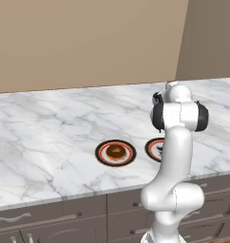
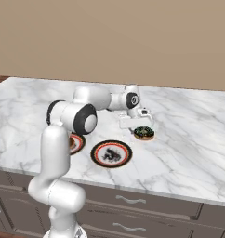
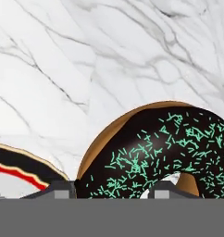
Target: Place the pastries on the plates.
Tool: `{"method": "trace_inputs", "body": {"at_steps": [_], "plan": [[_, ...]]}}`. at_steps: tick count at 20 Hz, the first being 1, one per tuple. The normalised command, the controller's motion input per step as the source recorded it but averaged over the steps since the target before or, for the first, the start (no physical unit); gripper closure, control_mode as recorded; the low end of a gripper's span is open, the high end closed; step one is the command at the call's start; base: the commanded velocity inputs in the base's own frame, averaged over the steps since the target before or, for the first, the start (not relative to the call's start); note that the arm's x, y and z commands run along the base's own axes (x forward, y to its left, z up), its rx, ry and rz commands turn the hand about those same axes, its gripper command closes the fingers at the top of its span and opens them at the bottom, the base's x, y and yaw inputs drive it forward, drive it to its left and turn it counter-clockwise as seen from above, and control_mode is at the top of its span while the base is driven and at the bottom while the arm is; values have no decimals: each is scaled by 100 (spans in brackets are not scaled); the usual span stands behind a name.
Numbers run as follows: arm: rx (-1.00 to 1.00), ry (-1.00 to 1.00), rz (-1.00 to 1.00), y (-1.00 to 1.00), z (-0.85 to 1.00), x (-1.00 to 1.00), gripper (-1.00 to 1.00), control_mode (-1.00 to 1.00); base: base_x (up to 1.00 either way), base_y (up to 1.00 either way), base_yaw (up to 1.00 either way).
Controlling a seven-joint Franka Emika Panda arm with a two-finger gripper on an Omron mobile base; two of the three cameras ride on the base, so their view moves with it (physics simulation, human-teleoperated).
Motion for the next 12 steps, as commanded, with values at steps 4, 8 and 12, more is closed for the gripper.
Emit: {"method": "trace_inputs", "body": {"at_steps": [4,8,12], "plan": [[-2,2,13,74,24,-88,100,-100,0,0,0],[0,1,15,96,0,-84,100,-100,0,0,0],[5,0,12,55,-2,-83,100,-100,0,0,0]]}}
